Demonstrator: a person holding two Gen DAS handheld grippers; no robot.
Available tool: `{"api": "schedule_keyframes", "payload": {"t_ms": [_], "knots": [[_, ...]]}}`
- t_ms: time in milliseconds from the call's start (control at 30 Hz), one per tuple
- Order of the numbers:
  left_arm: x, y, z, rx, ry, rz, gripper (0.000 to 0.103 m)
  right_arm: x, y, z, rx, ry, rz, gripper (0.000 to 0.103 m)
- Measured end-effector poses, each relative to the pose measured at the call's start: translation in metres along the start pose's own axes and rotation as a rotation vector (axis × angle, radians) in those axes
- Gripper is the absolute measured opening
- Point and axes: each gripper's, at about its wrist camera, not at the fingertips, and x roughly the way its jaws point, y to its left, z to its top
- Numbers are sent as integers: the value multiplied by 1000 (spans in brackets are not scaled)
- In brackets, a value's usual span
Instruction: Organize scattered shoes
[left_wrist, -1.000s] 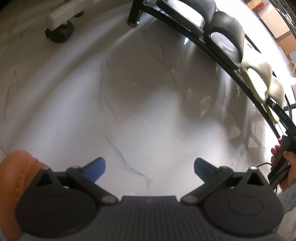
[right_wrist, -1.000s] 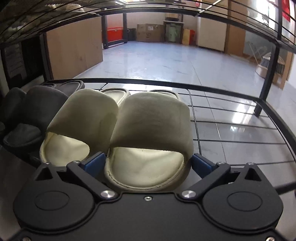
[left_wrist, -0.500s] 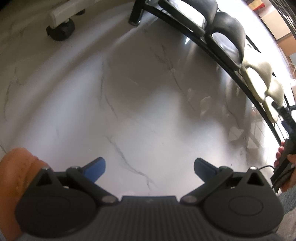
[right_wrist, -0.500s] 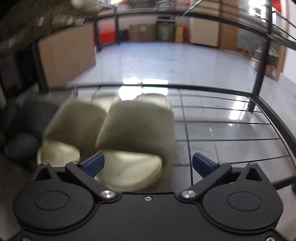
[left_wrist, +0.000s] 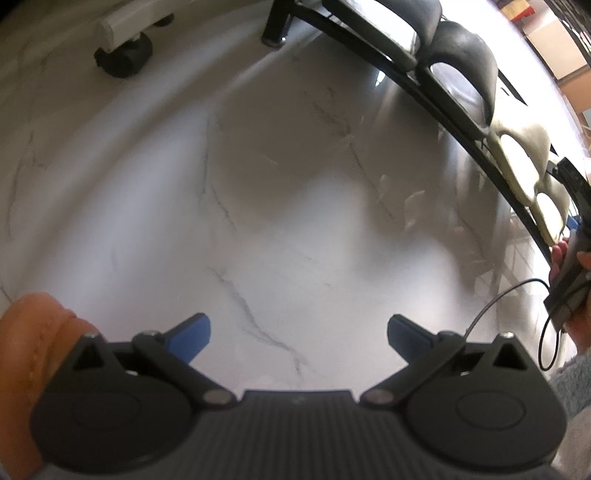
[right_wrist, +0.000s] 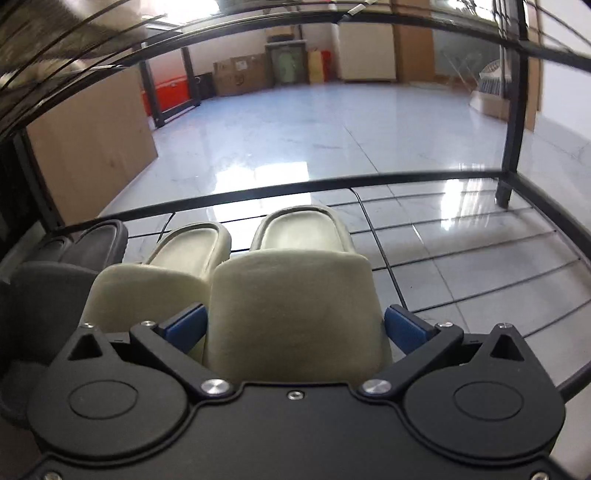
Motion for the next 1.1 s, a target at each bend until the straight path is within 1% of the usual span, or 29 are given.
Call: {"api": "schedule_keyframes", "payload": {"t_ms": [167, 200, 400, 467, 567, 700, 767, 800, 900, 967, 1100], "knots": [[2, 0, 0, 0, 8, 0, 102, -15, 3, -9, -89, -96, -6, 101], [2, 1, 0, -1, 8, 0, 102, -20, 7, -12, -123, -128, -10, 101], [2, 1, -1, -2, 7, 0, 102, -26, 12, -6, -89, -173, -9, 101], [1, 2, -2, -5, 6, -1, 102, -28, 16, -6, -111, -199, -8, 101], [1, 1, -2, 1, 8, 1, 102, -19, 16, -5, -129, -190, -3, 102], [1, 1, -3, 3, 11, 4, 102, -1, -4, -3, 4, -95, 28, 103], [1, 1, -3, 3, 10, 7, 102, 3, -10, -4, 15, -68, 43, 103], [1, 0, -3, 7, 9, 8, 102, 1, -13, -6, 18, -72, 52, 103], [1, 0, -3, 15, 7, 13, 102, -5, -9, -5, -2, -56, 27, 103], [-3, -1, -3, 22, -15, 20, 102, -13, -5, -7, -28, -56, 6, 103], [-13, -3, -4, 45, -72, 27, 102, -37, 7, -9, -134, -110, -33, 103]]}}
